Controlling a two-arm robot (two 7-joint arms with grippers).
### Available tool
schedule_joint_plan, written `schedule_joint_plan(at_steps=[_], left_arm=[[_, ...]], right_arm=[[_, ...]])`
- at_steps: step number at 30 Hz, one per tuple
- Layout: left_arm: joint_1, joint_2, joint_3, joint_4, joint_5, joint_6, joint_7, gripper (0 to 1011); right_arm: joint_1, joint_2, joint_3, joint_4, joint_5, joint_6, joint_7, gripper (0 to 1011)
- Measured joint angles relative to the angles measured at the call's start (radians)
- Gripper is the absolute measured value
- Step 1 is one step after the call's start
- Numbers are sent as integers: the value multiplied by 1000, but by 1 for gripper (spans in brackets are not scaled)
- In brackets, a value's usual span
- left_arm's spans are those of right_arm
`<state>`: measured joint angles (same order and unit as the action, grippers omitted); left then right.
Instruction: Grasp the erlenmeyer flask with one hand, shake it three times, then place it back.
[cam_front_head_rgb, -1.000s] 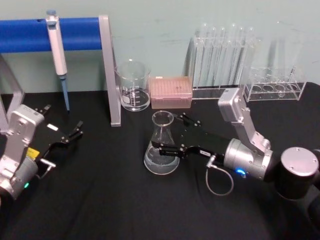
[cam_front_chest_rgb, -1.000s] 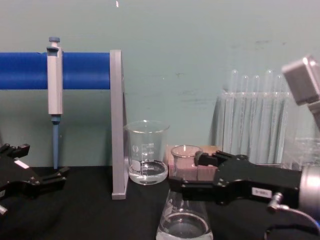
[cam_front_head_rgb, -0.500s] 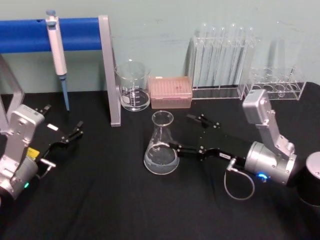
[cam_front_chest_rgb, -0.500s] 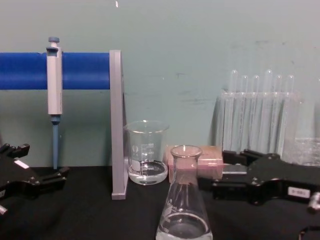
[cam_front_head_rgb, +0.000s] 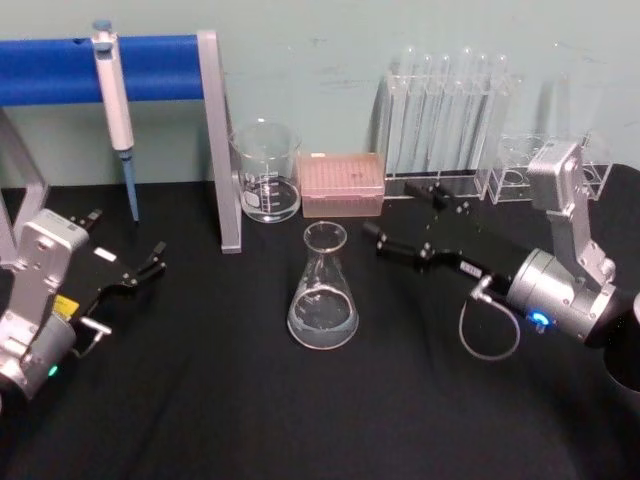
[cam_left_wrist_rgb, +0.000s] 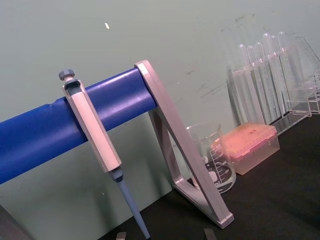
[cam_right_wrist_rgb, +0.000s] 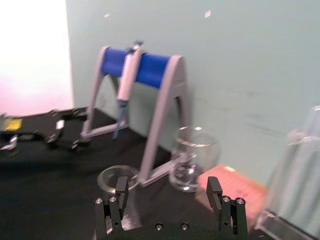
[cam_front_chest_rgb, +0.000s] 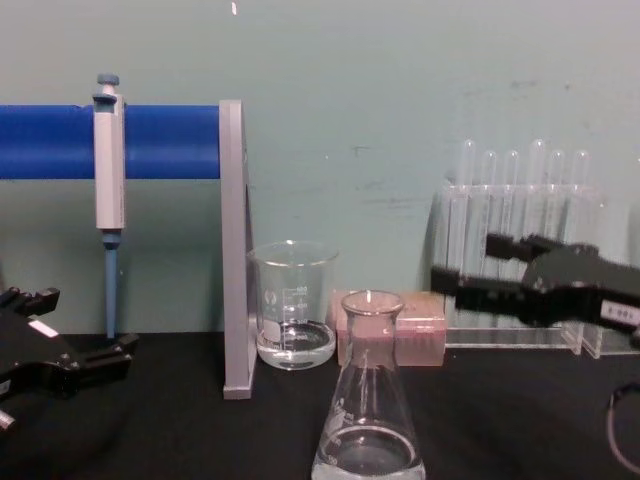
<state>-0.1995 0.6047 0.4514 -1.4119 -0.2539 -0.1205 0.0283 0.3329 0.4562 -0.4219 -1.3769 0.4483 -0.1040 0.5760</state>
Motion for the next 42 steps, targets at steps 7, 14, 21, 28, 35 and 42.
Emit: schedule_joint_plan(at_steps=[7,14,21,28,35,42], left_arm=[[0,0,0,0,0,0,0,1001],[0,0,0,0,0,0,0,1001],[0,0,0,0,0,0,0,1001],[0,0,0,0,0,0,0,1001],[0,0,0,0,0,0,0,1001],[0,0,0,0,0,0,0,1001]], right_arm=[[-2,-49,45,9,-32,-9,-129,1000],[-4,-116,77,53,-94,5,-270,1000],[4,-151,81,107,-130,6,-308,1000],[15,-179,76,192,-174,6,-320,1000],[22,-193,72,250,-206,28,-326,1000],[22,-201,76,275,-230,51,-325,1000]])
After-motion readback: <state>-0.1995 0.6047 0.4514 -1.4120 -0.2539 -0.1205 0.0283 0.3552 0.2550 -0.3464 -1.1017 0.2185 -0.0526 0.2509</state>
